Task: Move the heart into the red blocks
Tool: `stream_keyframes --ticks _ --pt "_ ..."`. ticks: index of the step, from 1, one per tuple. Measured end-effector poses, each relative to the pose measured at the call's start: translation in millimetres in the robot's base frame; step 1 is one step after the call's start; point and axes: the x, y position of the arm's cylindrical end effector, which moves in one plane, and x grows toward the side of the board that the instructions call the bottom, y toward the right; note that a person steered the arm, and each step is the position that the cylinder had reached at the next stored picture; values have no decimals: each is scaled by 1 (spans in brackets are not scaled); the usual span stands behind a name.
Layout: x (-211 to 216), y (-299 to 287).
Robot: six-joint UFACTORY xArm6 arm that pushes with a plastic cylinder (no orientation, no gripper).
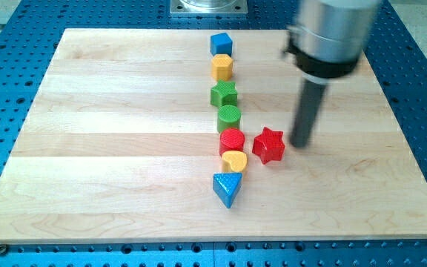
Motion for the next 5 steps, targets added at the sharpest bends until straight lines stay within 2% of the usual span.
stream_keyframes --ticks 1,2,3,4,5 --pt "61 -12" --pt "32 -62" --pt "-21 -67" --pt "6 -49" --pt "89 -88"
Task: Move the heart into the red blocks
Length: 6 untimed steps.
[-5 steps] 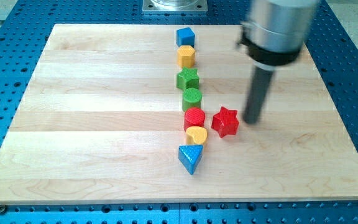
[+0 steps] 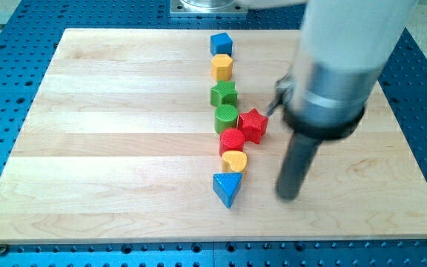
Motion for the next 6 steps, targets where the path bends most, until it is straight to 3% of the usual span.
stream_keyframes --ticks 1,2,4,5,6 --pt "-14 -61" --pt "-49 -61" --pt "-63 -61" --pt "-28 -63" --pt "-43 -26"
